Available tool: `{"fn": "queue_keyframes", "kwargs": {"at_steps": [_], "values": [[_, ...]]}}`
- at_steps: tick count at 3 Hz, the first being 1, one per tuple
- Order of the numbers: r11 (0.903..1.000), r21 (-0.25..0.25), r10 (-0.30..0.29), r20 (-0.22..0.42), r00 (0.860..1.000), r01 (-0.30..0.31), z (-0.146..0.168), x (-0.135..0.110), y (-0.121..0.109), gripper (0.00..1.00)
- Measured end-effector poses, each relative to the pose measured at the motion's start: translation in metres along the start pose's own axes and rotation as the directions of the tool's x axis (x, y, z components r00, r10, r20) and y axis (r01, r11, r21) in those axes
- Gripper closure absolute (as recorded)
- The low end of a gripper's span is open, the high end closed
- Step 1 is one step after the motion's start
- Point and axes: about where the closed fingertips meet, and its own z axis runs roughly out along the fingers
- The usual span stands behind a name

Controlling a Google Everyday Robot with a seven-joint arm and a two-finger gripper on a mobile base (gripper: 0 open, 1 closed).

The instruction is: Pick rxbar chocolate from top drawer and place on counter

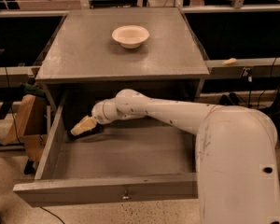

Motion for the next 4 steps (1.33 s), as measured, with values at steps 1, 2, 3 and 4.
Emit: {"fn": "queue_keyframes", "kwargs": {"at_steps": [1,2,3,4], "values": [[0.9976,0.051,-0.048,0.001,0.999,0.048,-0.017,0.017,-0.007,0.0],[0.9931,0.078,-0.089,0.003,0.996,0.088,-0.03,0.029,-0.007,0.0],[0.99,0.059,-0.13,0.026,0.991,0.128,-0.027,0.031,-0.002,0.19],[0.9868,0.019,-0.162,0.063,0.985,0.161,-0.013,0.027,0.005,0.42]]}}
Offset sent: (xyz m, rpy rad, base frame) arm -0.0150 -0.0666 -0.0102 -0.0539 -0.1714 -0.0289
